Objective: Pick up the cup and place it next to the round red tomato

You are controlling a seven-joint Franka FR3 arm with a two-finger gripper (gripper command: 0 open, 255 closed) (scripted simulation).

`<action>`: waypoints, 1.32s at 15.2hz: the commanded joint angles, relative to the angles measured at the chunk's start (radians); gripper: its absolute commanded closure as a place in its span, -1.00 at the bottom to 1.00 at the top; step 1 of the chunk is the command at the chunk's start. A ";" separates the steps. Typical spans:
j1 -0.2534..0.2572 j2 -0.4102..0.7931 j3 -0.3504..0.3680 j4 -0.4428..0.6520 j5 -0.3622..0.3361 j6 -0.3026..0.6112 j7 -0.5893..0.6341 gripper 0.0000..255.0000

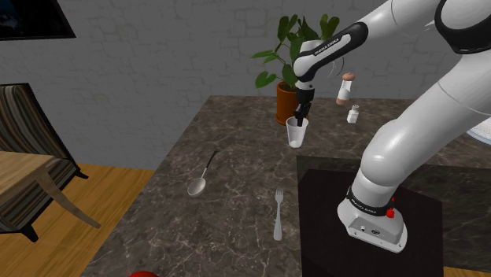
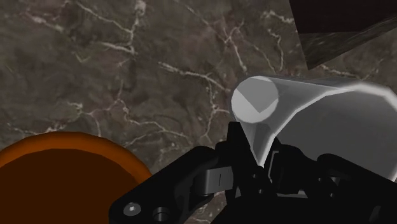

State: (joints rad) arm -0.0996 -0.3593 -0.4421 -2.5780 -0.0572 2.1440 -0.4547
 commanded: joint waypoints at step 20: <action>-0.011 -0.118 0.048 0.188 -0.013 -0.304 0.048 1.00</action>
State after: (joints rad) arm -0.1109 -0.4703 -0.3979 -2.4049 -0.0709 1.8565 -0.4106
